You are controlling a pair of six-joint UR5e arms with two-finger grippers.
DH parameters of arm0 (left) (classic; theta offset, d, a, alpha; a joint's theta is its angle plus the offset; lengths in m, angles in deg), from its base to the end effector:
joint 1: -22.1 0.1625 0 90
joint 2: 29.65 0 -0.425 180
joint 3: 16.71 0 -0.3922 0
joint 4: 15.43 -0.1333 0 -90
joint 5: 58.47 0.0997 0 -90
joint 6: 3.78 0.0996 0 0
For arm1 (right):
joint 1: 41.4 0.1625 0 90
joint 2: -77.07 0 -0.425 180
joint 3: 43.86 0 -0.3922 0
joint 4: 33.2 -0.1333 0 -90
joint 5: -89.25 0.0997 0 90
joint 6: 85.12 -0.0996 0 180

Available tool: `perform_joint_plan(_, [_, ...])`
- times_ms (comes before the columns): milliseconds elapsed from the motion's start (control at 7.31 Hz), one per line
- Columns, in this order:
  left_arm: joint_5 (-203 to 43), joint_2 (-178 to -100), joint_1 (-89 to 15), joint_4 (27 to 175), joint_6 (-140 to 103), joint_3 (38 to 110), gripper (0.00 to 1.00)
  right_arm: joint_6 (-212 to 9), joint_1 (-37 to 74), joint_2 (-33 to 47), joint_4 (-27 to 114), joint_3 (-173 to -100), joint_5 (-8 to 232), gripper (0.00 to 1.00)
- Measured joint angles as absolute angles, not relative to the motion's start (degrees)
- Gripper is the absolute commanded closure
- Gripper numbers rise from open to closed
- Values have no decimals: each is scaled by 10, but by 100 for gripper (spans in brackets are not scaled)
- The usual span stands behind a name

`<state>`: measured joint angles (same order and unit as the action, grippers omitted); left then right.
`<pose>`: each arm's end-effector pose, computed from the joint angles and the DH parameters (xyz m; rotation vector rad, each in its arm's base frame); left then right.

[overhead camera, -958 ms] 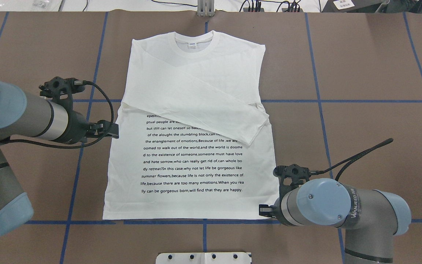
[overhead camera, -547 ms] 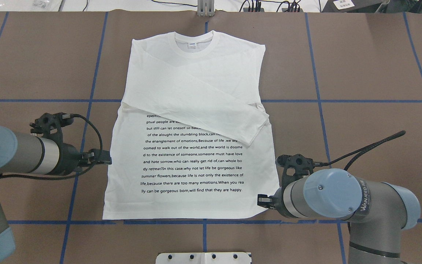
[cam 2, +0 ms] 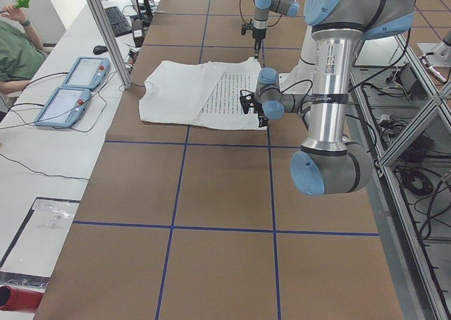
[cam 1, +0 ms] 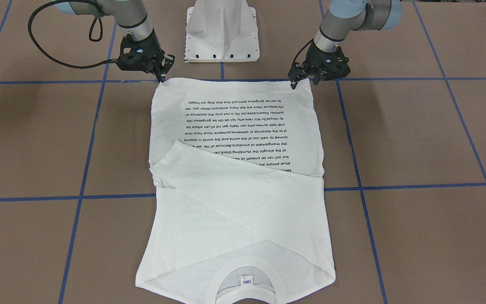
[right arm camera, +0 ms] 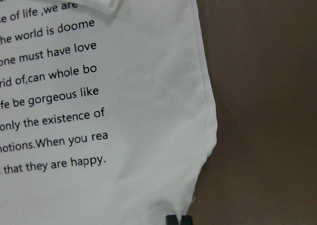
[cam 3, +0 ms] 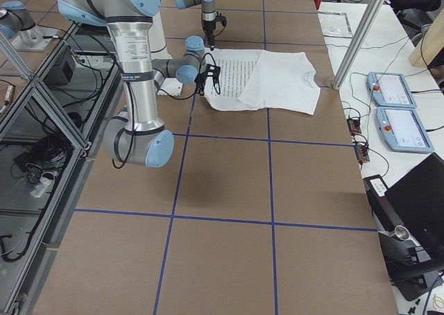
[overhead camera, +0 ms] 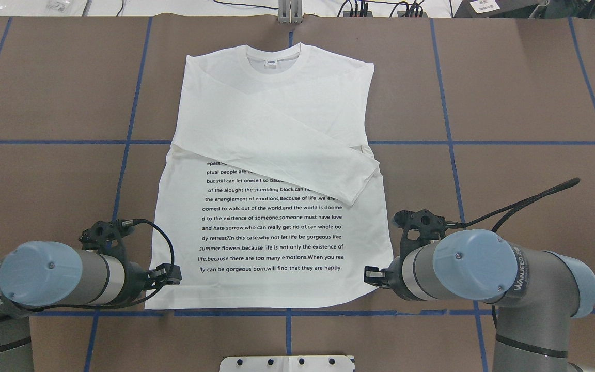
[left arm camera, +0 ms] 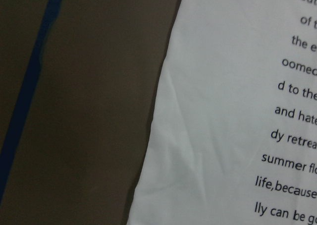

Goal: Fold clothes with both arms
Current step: 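Move both grippers to the hem corners nearest the robot and grasp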

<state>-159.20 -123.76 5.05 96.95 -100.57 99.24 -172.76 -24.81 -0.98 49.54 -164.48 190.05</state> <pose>0.4523 -0.2587 0.3706 -0.0921 0.9279 -0.3000 -0.4617 -0.2572 0.2999 -0.0313 -0.8849 0.1500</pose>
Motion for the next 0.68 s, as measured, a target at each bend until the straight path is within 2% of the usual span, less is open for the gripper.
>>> perform_joint_plan(411, [-1582, -1238, 59, 947, -1011, 987, 25, -1727, -248, -9, 495, -1645, 1901, 100])
perform_joint_plan(684, [-1581, -1237, 61, 943, -1010, 980, 38, -1727, -247, -8, 495, -1644, 1900, 100])
